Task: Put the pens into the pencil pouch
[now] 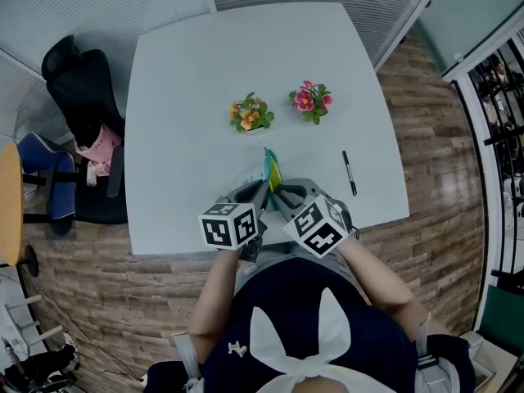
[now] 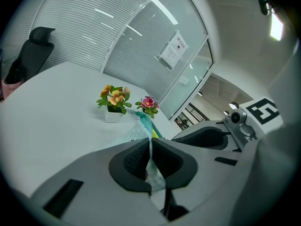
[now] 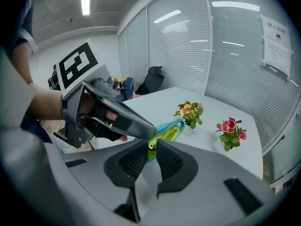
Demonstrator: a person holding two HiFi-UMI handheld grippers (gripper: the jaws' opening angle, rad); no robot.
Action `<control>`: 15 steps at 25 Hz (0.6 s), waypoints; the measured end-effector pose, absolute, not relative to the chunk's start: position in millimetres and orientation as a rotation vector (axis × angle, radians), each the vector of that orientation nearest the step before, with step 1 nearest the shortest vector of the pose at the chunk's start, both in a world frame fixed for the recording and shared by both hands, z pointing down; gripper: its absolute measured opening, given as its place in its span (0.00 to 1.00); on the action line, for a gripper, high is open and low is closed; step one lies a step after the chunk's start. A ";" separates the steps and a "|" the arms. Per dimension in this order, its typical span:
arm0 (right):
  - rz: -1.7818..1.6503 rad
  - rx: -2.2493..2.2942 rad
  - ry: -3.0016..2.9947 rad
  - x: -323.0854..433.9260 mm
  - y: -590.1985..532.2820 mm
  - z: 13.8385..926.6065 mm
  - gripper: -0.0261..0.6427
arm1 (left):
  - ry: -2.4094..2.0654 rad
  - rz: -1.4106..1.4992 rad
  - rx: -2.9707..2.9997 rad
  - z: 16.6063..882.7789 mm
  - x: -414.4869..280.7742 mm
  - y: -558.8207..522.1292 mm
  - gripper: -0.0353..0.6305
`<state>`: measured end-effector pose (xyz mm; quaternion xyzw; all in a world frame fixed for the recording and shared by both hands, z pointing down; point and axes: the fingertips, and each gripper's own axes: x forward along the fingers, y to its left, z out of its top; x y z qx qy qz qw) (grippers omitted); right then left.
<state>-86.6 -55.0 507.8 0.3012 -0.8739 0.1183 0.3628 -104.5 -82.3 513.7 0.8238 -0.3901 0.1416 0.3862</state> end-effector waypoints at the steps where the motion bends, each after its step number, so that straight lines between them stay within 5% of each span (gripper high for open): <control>1: 0.307 0.775 -2.250 -87.0 -54.8 509.0 0.14 | -0.993 0.360 2.098 513.8 -104.8 -82.1 0.10; 15: 0.333 0.785 -2.286 -89.4 -48.4 516.2 0.20 | -0.960 0.372 2.108 517.1 -101.7 -78.9 0.10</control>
